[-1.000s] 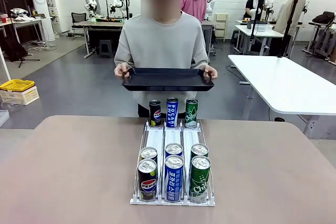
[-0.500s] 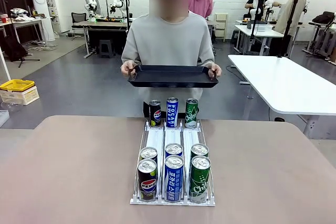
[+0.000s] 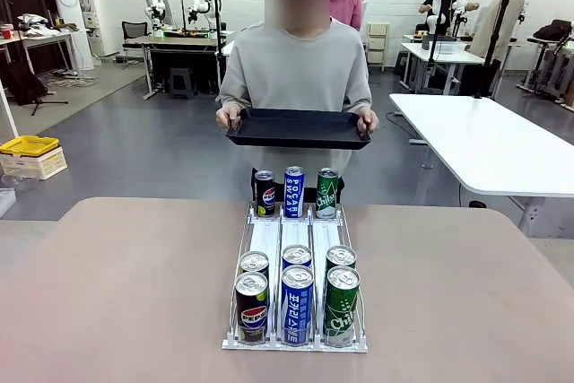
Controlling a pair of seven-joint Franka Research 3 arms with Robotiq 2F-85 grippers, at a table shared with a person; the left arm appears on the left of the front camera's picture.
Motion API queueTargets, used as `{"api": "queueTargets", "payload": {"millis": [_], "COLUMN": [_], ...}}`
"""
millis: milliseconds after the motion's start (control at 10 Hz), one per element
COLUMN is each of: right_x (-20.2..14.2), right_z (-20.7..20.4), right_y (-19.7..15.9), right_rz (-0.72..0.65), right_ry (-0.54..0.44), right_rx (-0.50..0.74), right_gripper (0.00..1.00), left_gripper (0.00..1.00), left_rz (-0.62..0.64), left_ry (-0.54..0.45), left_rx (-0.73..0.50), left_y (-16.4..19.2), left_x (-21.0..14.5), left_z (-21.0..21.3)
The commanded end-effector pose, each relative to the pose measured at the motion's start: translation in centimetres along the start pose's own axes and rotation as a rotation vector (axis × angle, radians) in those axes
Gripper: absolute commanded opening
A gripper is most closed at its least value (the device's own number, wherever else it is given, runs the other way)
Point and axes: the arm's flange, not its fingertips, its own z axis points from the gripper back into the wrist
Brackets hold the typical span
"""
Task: Retrieve and hand over the desired beverage to the person.
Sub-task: Pick up a can of the same type that the person held from the Automatic Can Dispenser.
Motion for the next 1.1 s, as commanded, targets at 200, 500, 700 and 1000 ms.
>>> {"api": "queueTargets", "payload": {"millis": [200,500,700,1000], "right_x": [0.1,0.1,0.1,0.1], "right_z": [-0.14,-0.14,-0.14,-0.14], "right_y": [0.07,0.07,0.07,0.07], "right_rz": [0.007,0.007,0.007,0.007], "right_ry": [0.0,0.0,0.0,0.0], "right_rx": [0.025,0.025,0.025,0.025], "right_gripper": [1.0,1.0,1.0,1.0], "left_gripper": [1.0,1.0,1.0,1.0], "left_rz": [-0.02,-0.02,-0.02,-0.02], "left_ry": [-0.008,-0.008,-0.008,-0.008], "left_rx": [-0.009,-0.009,-0.009,-0.009], "left_y": [0.07,0.07,0.07,0.07], "left_x": [0.06,0.06,0.06,0.06], "left_z": [0.09,0.09,0.09,0.09]}}
